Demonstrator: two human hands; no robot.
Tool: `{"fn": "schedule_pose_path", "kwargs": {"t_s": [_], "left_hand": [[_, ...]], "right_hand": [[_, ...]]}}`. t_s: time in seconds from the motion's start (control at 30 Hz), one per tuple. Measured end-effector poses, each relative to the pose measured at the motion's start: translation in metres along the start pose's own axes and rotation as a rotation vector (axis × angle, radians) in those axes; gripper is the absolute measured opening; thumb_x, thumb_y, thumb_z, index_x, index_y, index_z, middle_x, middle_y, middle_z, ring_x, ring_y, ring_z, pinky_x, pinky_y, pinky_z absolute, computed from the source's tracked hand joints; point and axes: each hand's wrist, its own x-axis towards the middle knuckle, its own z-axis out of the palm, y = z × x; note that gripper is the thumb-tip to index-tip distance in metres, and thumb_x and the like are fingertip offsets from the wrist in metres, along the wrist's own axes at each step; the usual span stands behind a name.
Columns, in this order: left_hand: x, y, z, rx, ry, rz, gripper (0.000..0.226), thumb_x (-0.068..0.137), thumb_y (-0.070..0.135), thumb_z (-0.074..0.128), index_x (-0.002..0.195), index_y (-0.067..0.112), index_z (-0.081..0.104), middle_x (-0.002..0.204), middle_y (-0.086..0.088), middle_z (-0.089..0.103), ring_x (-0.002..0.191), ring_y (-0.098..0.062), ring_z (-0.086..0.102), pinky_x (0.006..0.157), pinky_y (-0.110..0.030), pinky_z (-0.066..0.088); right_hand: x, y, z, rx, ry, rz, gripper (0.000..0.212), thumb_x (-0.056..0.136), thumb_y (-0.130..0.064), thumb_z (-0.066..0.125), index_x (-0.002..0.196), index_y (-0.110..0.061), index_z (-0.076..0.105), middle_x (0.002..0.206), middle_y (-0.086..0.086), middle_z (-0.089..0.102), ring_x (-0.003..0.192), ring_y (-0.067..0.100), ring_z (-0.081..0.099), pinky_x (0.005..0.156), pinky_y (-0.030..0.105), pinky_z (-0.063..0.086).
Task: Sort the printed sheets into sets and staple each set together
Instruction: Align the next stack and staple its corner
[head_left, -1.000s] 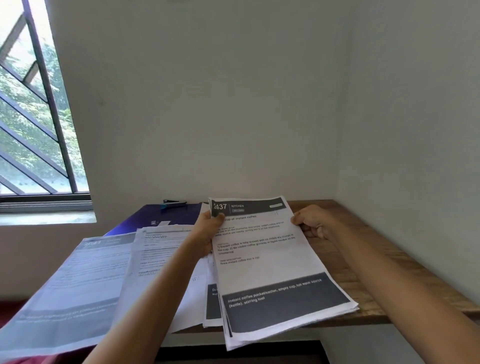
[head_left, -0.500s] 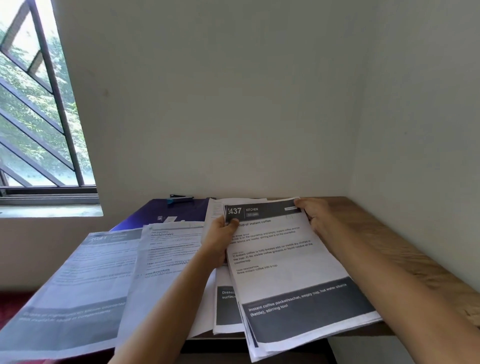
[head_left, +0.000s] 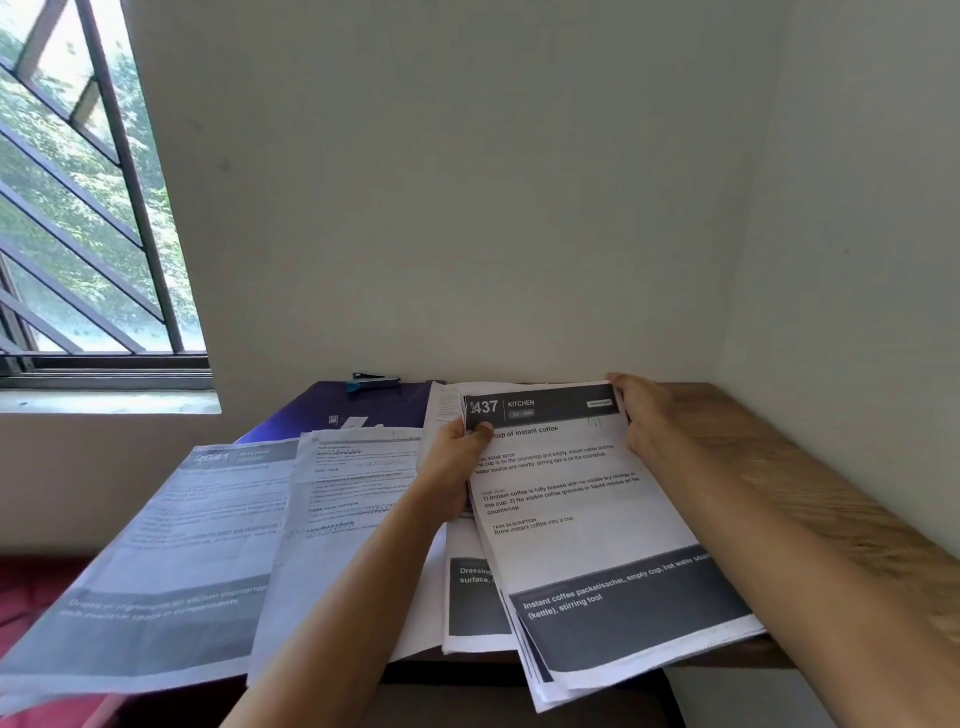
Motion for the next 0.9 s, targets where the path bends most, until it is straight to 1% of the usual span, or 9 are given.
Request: {"fn": "schedule_pose_path", "kwargs": {"t_s": [0.07,0.13,0.2,0.27,0.37,0.47,0.7,0.8,0.9], "left_hand": [[0.0,0.0,-0.001,-0.015,0.005,-0.005,0.015,0.101,0.012,0.047,0.112,0.007,0.056,0.091,-0.012,0.07,0.076,-0.025,0.068,0.071,-0.042,0.058],[-0.001,0.001,-0.001,-0.022,0.012,-0.007,0.012,0.101,0.013,0.048,0.108,0.008,0.056,0.088,-0.011,0.07,0.074,-0.024,0.068,0.07,-0.041,0.059],[-0.001,0.001,-0.001,-0.017,0.009,-0.01,0.01,0.1,0.014,0.05,0.106,0.009,0.057,0.09,-0.012,0.07,0.074,-0.025,0.068,0.069,-0.042,0.059],[-0.002,0.001,-0.001,-0.014,0.005,-0.006,0.01,0.1,0.014,0.051,0.106,0.009,0.057,0.092,-0.014,0.07,0.075,-0.026,0.068,0.069,-0.042,0.059],[-0.003,0.002,0.0,-0.019,0.01,0.008,0.017,0.098,0.014,0.054,0.112,0.006,0.057,0.099,-0.019,0.07,0.081,-0.03,0.069,0.076,-0.046,0.059],[-0.005,0.002,0.0,-0.006,0.016,0.028,0.016,0.097,0.013,0.056,0.111,0.005,0.06,0.104,-0.024,0.069,0.086,-0.034,0.068,0.083,-0.052,0.057],[-0.007,0.004,0.002,0.02,-0.011,0.064,0.005,0.096,0.008,0.057,0.097,0.009,0.062,0.099,-0.025,0.068,0.087,-0.037,0.066,0.082,-0.053,0.055],[-0.008,0.004,0.002,0.024,-0.019,0.065,0.006,0.096,0.009,0.056,0.098,0.008,0.062,0.098,-0.024,0.068,0.085,-0.035,0.066,0.078,-0.048,0.057],[-0.007,0.003,0.002,0.035,-0.022,0.059,0.01,0.096,0.01,0.057,0.105,0.005,0.061,0.105,-0.028,0.067,0.088,-0.038,0.067,0.082,-0.052,0.056]], "right_hand": [[-0.002,0.0,0.001,-0.075,0.079,-0.173,0.012,0.08,-0.011,0.064,0.073,-0.02,0.069,0.089,0.006,0.072,0.088,0.025,0.068,0.082,0.04,0.057],[-0.018,-0.003,0.004,-0.272,0.109,-0.53,0.013,0.087,-0.013,0.06,0.082,-0.019,0.07,0.088,0.0,0.071,0.086,0.016,0.065,0.082,0.024,0.053],[-0.034,-0.005,0.011,-0.417,-0.025,-0.887,0.013,0.091,-0.014,0.059,0.093,-0.017,0.071,0.094,-0.007,0.07,0.088,0.004,0.06,0.08,0.01,0.043],[-0.048,-0.007,0.021,-0.481,-0.282,-1.025,0.016,0.092,-0.013,0.06,0.103,-0.019,0.07,0.102,-0.014,0.067,0.099,0.003,0.059,0.086,0.013,0.043],[-0.062,-0.005,0.034,-0.616,-0.59,-1.088,0.024,0.091,-0.012,0.062,0.112,-0.021,0.068,0.113,-0.016,0.063,0.11,0.004,0.055,0.094,0.014,0.041],[-0.067,0.005,0.041,-0.661,-0.721,-1.083,0.028,0.089,-0.009,0.063,0.115,-0.02,0.068,0.115,-0.014,0.063,0.113,0.004,0.052,0.099,0.012,0.037],[-0.063,0.025,0.042,-0.658,-0.711,-1.044,0.035,0.089,-0.007,0.062,0.12,-0.022,0.065,0.118,-0.017,0.059,0.116,0.006,0.05,0.099,0.011,0.034],[-0.063,0.026,0.041,-0.634,-0.715,-1.049,0.034,0.089,-0.01,0.063,0.119,-0.025,0.065,0.118,-0.016,0.06,0.117,0.008,0.05,0.099,0.012,0.034],[-0.065,0.027,0.039,-0.556,-0.689,-1.03,0.028,0.085,-0.011,0.067,0.11,-0.025,0.069,0.11,-0.018,0.062,0.112,0.009,0.054,0.097,0.017,0.04]]}}
